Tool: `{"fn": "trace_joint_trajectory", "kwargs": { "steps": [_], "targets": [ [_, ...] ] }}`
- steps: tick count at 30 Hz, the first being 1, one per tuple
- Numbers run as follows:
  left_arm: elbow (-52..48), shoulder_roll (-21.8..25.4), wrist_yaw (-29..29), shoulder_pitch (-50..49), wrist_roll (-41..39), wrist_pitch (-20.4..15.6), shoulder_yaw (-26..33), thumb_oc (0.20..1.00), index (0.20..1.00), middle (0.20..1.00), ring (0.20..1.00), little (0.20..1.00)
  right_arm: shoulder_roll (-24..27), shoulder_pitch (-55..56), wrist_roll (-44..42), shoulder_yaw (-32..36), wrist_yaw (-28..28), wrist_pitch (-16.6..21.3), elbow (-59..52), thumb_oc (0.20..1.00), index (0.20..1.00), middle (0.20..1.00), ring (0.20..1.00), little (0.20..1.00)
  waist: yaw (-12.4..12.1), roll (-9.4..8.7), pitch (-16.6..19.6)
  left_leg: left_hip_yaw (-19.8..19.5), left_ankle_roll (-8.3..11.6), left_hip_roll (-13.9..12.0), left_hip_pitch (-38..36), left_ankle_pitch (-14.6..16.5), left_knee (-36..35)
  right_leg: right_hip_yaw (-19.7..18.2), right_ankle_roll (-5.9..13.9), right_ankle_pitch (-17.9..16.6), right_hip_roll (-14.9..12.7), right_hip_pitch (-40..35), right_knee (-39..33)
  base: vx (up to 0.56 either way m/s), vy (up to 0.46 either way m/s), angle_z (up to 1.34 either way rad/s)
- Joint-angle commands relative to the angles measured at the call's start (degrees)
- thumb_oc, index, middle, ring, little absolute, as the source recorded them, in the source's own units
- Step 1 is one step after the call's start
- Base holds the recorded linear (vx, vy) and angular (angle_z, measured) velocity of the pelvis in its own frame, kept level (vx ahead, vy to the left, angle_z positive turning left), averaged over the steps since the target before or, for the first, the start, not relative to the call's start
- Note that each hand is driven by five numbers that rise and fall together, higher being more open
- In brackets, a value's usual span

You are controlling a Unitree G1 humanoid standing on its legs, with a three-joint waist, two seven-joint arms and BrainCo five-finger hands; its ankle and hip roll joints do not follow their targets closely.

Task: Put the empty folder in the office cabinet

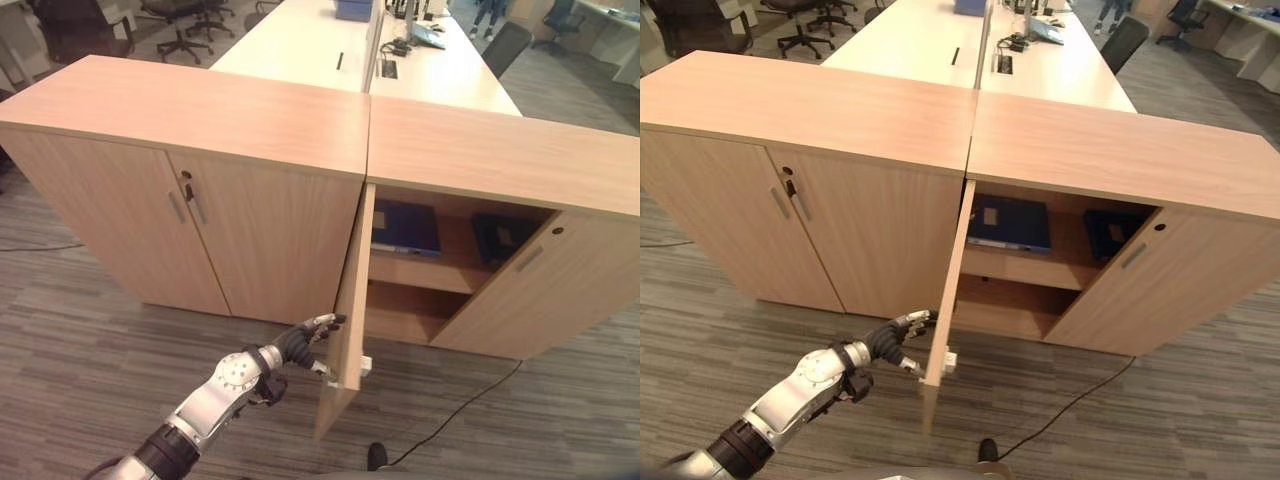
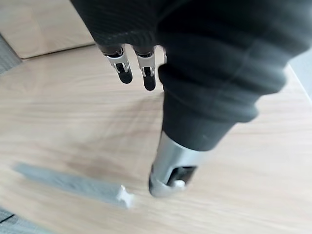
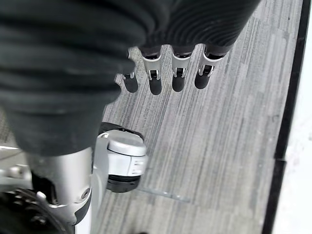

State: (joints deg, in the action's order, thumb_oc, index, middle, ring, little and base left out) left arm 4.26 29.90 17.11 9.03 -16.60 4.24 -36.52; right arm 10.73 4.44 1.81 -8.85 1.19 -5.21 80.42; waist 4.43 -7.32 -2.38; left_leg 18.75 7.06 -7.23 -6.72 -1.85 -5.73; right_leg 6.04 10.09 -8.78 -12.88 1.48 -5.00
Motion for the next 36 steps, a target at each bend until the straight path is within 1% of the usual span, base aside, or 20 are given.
{"fn": "trace_joint_trajectory", "kwargs": {
  "steps": [1,5,10,11,14,17,18,19,21,22,23,24,25,26,28,30,31,32,34,36],
  "targets": [
    [-4.92,-5.67,1.52,3.89,-2.95,-4.74,-1.14,1.000,1.000,1.000,1.000,1.000,1.85,-2.82,0.26,-2.06,-0.82,-0.02,1.12,1.000,1.000,1.000,1.000,1.000,1.28,1.81,0.38,-4.77,-4.63,0.33,1.24,5.86,0.73,3.48,1.46,3.03,1.26,0.33,0.00,0.02,-0.092,-0.06],
    [-2.87,-6.61,0.51,6.51,-2.79,-4.89,-1.35,1.000,1.000,1.000,1.000,1.000,1.92,-3.25,-0.82,-2.03,-0.67,0.03,1.50,1.000,1.000,1.000,1.000,1.000,2.14,2.43,0.52,-4.31,-3.86,-0.87,0.49,5.60,0.73,3.21,0.90,4.02,2.38,-0.27,0.00,0.04,-0.104,-0.08],
    [-0.58,-7.76,-0.65,9.41,-3.11,-4.95,-1.47,1.000,1.000,1.000,1.000,1.000,2.20,-3.80,-2.48,-2.06,-0.71,0.18,2.18,1.000,1.000,1.000,1.000,1.000,3.77,3.83,0.47,-3.09,-2.14,-3.52,-0.61,4.58,0.73,2.40,-0.22,5.46,4.60,-1.04,0.00,0.06,-0.156,-0.12],
    [0.91,-8.63,-1.28,10.70,-3.39,-4.85,-1.37,1.000,1.000,1.000,1.000,1.000,2.44,-3.82,-3.18,-1.91,-0.95,0.30,2.38,1.000,1.000,1.000,1.000,1.000,4.65,4.54,0.64,-2.48,-1.36,-4.79,-0.94,4.07,0.73,2.18,-0.73,6.08,5.60,-1.25,0.00,0.09,-0.221,-0.22],
    [3.19,-9.79,-2.39,12.11,-3.13,-5.13,-0.68,1.000,1.000,1.000,1.000,1.000,2.97,-3.86,-4.13,-1.58,-1.28,0.47,2.47,1.000,1.000,1.000,1.000,1.000,5.78,5.54,0.82,-1.59,-0.49,-6.04,-1.56,3.57,0.73,1.59,-1.42,6.73,6.79,-1.43,0.00,0.07,-0.122,-0.18],
    [8.68,-11.42,-5.17,14.19,-1.86,-5.29,0.99,1.000,1.000,1.000,1.000,1.000,4.05,-4.43,-5.72,-0.87,-1.83,0.65,2.47,1.000,1.000,1.000,1.000,1.000,7.37,6.86,0.64,0.07,0.48,-7.66,-2.88,2.44,1.19,0.84,-2.70,7.96,8.30,-2.10,0.09,0.09,-0.142,-0.12],
    [10.34,-11.73,-6.02,14.89,-1.28,-5.36,1.47,1.000,1.000,1.000,1.000,1.000,4.41,-4.77,-6.32,-0.66,-1.98,0.69,2.45,1.000,1.000,1.000,1.000,1.000,7.59,6.90,0.12,0.31,0.71,-8.35,-2.56,2.24,3.47,0.59,-3.27,8.47,8.81,-2.58,0.26,0.06,-0.186,-0.20],
    [12.06,-11.83,-6.94,15.84,-0.21,-5.41,2.16,1.000,1.000,1.000,1.000,1.000,4.86,-5.06,-7.15,-0.18,-2.22,0.81,2.43,1.000,1.000,1.000,1.000,1.000,7.78,6.95,-0.63,-0.10,1.29,-9.67,-1.17,1.01,7.88,0.60,-4.11,9.00,9.57,-3.31,0.45,0.05,-0.215,-0.21],
    [14.67,-11.35,-8.78,16.97,1.79,-5.11,3.66,1.000,1.000,1.000,1.000,1.000,5.40,-5.40,-7.89,0.16,-2.52,0.75,2.30,1.000,1.000,1.000,1.000,1.000,7.46,6.44,-1.56,-1.53,1.57,-11.08,1.28,-2.31,16.01,0.35,-5.76,9.51,10.64,-4.34,0.77,0.06,-0.240,-0.56],
    [17.69,-10.92,-10.62,17.61,3.60,-5.04,5.10,1.000,1.000,1.000,1.000,1.000,6.41,-6.22,-7.66,0.04,-2.86,0.59,2.05,1.000,1.000,1.000,1.000,1.000,6.54,5.86,-2.45,-4.34,0.89,-11.34,4.13,-5.16,23.34,-0.16,-6.97,9.97,11.02,-4.69,1.69,0.05,-0.228,-1.34],
    [21.01,-10.93,-12.76,17.48,5.28,-5.46,7.17,1.000,1.000,1.000,1.000,1.000,7.51,-6.87,-7.55,0.22,-3.00,0.75,1.56,1.000,1.000,1.000,1.000,1.000,5.19,5.16,-2.93,-9.08,-1.01,-7.61,7.62,-4.60,26.07,-1.32,-7.58,10.43,10.49,-4.43,2.96,0.04,-0.155,-1.38],
    [22.49,-10.85,-13.34,17.13,5.75,-5.22,8.36,1.000,1.000,1.000,1.000,1.000,8.52,-6.62,-7.15,0.33,-2.87,0.81,0.82,1.000,1.000,1.000,1.000,1.000,4.97,4.81,-2.99,-10.47,-1.60,-5.88,9.01,-3.38,26.29,-1.95,-7.55,10.68,10.23,-4.35,3.46,0.04,-0.056,-1.27],
    [23.78,-10.43,-13.53,16.64,6.46,-5.31,9.63,1.000,1.000,1.000,1.000,1.000,9.71,-6.22,-6.81,0.62,-2.61,1.17,0.77,1.000,1.000,1.000,1.000,1.000,4.52,4.53,-2.90,-12.01,-2.38,-3.59,10.80,-1.86,25.44,-2.63,-7.48,10.85,9.71,-4.25,3.90,0.07,0.004,-0.68],
    [24.69,-10.59,-14.09,16.76,6.73,-4.97,10.54,1.000,1.000,1.000,1.000,1.000,10.27,-6.60,-6.82,1.05,-2.52,1.02,0.96,1.000,1.000,1.000,1.000,1.000,4.09,4.44,-3.03,-13.21,-2.87,-1.84,11.89,-0.37,24.25,-3.05,-7.46,11.10,9.40,-4.49,4.20,0.09,0.026,-0.38],
    [26.78,-11.27,-15.29,16.95,5.50,-5.08,11.78,1.000,1.000,1.000,1.000,1.000,10.61,-7.11,-6.44,0.89,-2.44,0.66,0.99,1.000,1.000,1.000,1.000,1.000,3.39,4.53,-3.18,-14.82,-3.49,1.18,13.82,1.15,20.05,-3.93,-7.26,11.60,9.18,-5.24,4.22,0.11,0.050,-0.22],
    [28.19,-11.33,-16.23,16.66,4.60,-5.18,13.33,1.000,1.000,1.000,1.000,1.000,10.41,-7.00,-6.19,0.64,-2.51,0.73,0.33,1.000,1.000,1.000,1.000,1.000,2.62,5.56,-3.46,-16.17,-3.47,3.50,16.46,-1.85,15.24,-4.78,-7.37,11.94,10.04,-6.51,3.88,0.15,0.063,-0.32],
    [29.63,-11.45,-17.36,16.86,4.22,-5.28,14.27,1.000,1.000,1.000,1.000,1.000,9.73,-6.81,-6.43,0.18,-2.73,0.92,-0.60,1.000,1.000,1.000,1.000,1.000,1.76,6.87,-3.96,-16.09,-3.22,4.85,18.42,-6.41,9.61,-5.34,-7.65,12.47,11.41,-8.19,3.44,0.14,0.043,-0.25],
    [29.67,-11.46,-17.37,16.87,4.22,-5.31,14.26,1.000,1.000,1.000,1.000,1.000,9.73,-6.80,-6.43,0.18,-2.73,0.91,-0.62,1.000,1.000,1.000,1.000,1.000,1.74,6.78,-4.01,-16.03,-3.23,4.95,18.14,-6.56,9.29,-5.37,-7.63,12.52,11.31,-8.32,3.41,0.15,0.037,-0.21],
    [31.41,-11.47,-18.23,17.12,3.79,-5.37,14.91,1.000,1.000,1.000,1.000,1.000,9.28,-6.75,-6.95,0.06,-2.86,1.10,-1.27,1.000,1.000,1.000,1.000,1.000,0.95,7.48,-4.49,-15.61,-2.66,5.84,20.33,-8.78,5.98,-6.30,-7.89,13.11,12.22,-9.55,3.27,0.13,0.041,-0.34],
    [32.71,-11.54,-19.03,17.12,3.14,-5.24,15.74,1.000,1.000,1.000,1.000,1.000,8.93,-6.58,-7.19,-0.01,-2.77,1.10,-1.73,1.000,1.000,1.000,1.000,1.000,0.36,8.00,-4.47,-14.29,-2.40,5.54,20.86,-9.67,4.25,-6.86,-7.92,14.02,12.52,-11.06,3.06,0.23,0.098,-0.44]
  ]
}}
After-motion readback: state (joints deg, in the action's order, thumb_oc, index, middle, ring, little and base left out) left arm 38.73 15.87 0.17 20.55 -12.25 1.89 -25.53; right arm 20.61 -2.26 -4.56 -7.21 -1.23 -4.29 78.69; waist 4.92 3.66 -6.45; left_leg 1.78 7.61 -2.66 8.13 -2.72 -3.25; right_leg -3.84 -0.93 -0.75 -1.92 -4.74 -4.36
